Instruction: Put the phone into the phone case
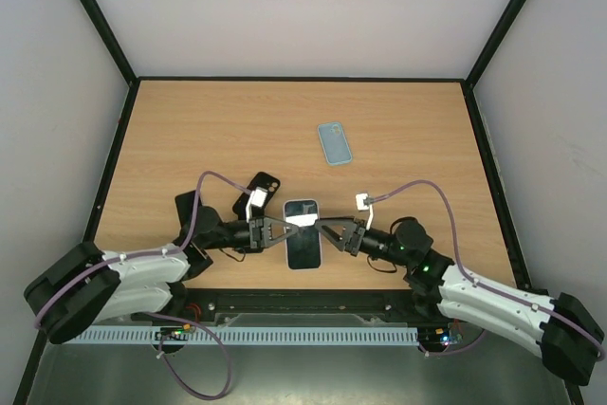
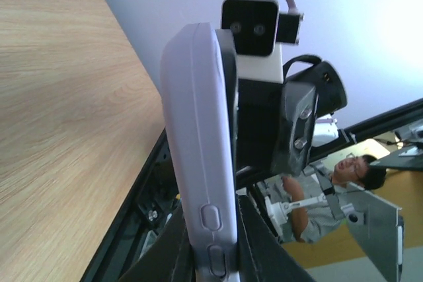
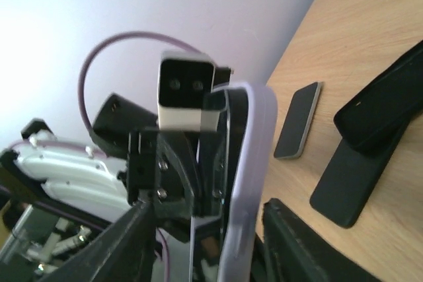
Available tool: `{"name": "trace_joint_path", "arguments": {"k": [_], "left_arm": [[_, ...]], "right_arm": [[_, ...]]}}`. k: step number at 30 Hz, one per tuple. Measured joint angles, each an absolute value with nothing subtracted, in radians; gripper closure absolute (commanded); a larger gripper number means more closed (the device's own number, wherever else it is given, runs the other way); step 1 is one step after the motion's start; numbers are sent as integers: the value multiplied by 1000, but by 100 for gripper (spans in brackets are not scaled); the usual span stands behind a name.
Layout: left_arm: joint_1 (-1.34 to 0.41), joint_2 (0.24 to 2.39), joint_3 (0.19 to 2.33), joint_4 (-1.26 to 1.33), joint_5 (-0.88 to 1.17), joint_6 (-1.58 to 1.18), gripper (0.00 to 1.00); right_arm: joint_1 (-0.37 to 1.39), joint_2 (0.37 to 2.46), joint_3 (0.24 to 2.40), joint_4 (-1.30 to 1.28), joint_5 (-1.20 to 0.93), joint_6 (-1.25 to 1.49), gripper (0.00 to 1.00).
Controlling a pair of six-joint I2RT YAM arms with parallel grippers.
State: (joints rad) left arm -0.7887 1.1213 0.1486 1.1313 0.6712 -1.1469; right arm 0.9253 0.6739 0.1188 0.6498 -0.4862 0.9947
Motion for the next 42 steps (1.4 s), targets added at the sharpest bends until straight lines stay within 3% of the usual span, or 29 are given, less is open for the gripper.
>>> {"name": "trace_joint_path", "arguments": {"k": [3, 19, 22, 25, 26, 30, 33, 36, 40, 42], "left_arm": [[-789, 1132, 149, 1115, 707, -1116, 97], [-795, 1053, 185, 882, 812, -888, 96], [-805, 1039, 185, 852, 811, -858, 96], [-809, 1026, 185, 826, 809, -833, 96], [-809, 1024, 185, 818, 807, -826, 95], [-809, 1004, 187, 789, 802, -792, 91], [-809, 981, 192, 773, 820, -803, 83], [-810, 955, 208, 749, 826, -793, 68], [-813, 934, 229, 707, 775, -772, 66], [-813, 921, 229, 706, 756, -775, 73]], "right_arm": [[925, 616, 139, 570, -436, 992, 41], [925, 640, 275, 348, -345, 1030, 32], [925, 706, 303, 343, -397, 1015, 37], [925, 756, 310, 357, -462, 1008, 51], [925, 767, 310, 364, -480, 1010, 57], [923, 774, 303, 385, -519, 1010, 96], [922, 754, 296, 407, -546, 975, 98], [923, 720, 289, 425, -567, 957, 98], [923, 710, 287, 424, -566, 958, 98], [923, 713, 287, 423, -566, 957, 98]]}}
